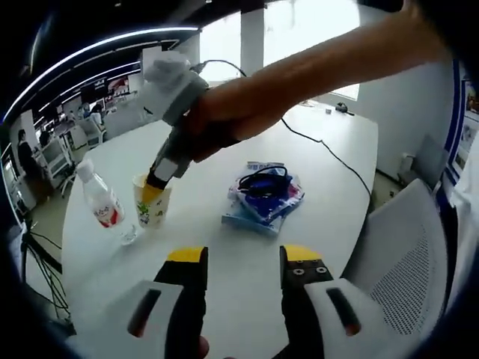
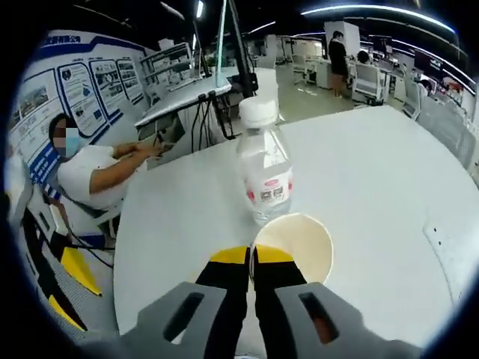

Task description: Arrange the tabletop items into an orderly group along one side of the table until the central work area is clear of visible clutter.

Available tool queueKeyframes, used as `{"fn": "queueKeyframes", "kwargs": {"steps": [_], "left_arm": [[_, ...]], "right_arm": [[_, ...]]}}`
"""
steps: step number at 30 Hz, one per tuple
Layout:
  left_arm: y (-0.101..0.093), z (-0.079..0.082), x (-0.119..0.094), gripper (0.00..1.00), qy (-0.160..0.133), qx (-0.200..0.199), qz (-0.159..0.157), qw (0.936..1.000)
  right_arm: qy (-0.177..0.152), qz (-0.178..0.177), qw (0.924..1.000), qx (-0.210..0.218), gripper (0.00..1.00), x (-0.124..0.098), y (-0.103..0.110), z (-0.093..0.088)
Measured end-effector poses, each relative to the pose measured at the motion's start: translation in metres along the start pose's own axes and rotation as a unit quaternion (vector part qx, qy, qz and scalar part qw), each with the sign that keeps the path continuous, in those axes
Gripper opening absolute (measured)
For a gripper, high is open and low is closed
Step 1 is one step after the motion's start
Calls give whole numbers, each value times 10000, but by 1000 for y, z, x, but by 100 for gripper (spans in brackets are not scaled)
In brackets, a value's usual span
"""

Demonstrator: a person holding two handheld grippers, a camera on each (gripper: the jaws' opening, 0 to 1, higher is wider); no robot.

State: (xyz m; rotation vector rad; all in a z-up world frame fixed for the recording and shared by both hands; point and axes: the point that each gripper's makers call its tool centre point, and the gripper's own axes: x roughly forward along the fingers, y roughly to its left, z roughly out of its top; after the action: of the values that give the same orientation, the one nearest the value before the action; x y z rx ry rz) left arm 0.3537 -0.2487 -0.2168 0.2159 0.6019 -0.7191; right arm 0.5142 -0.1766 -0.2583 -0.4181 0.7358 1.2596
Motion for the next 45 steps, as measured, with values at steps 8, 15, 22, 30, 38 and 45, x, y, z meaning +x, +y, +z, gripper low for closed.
{"fn": "queueKeyframes", "kwargs": {"steps": [8, 15, 22, 30, 38, 45], "left_arm": [[3, -4, -1, 37, -4, -65, 30, 10000], [4, -6, -2, 37, 2, -104, 52, 9999], [5, -7, -1, 37, -1, -117, 60, 9999], [3, -8, -1, 36, 2, -106, 49, 9999], [3, -9, -4, 37, 13, -73, 66, 10000], [5, -8, -7, 37, -14, -82, 95, 9999]], "right_arm": [[498, -168, 9958, -753, 0, 19, -13, -2], [770, -235, 9893, -1219, 0, 22, -17, -6], [845, -251, 9858, -1426, 1, 21, -23, -6], [957, -263, 9827, -1566, 3, 22, -23, -13], [978, -275, 9824, -1569, 4, 23, -21, -15], [1033, -286, 9800, -1677, 7, 23, -20, -14]]}}
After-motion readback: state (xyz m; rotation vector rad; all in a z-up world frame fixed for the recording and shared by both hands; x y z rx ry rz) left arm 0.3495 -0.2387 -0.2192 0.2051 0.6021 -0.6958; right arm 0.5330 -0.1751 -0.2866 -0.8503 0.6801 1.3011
